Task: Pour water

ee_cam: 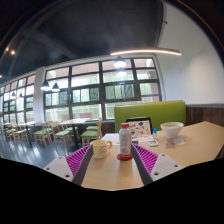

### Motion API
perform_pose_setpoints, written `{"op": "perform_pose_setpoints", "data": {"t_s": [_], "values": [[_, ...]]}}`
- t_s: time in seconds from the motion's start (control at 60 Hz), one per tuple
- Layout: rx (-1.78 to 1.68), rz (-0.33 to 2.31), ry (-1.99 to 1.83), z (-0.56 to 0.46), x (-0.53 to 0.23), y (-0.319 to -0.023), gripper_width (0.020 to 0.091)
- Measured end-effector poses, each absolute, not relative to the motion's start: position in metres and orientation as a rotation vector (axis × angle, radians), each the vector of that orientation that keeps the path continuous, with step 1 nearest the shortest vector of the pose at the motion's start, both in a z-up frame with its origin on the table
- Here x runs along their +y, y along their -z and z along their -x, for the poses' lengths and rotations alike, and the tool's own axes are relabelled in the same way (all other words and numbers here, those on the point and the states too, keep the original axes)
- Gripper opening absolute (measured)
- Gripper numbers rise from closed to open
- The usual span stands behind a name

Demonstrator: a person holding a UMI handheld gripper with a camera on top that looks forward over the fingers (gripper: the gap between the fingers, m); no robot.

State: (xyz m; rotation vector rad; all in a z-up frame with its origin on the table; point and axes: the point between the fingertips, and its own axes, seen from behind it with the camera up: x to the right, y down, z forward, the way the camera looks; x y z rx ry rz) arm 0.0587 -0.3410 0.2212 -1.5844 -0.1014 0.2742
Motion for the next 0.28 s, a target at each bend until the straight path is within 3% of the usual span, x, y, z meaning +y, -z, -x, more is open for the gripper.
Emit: {"op": "perform_pose_setpoints", "data": {"t_s": [0.283], "values": [[-0.072,1.578,-0.295,-0.080,-0.404,-0.216,0.0830]]}}
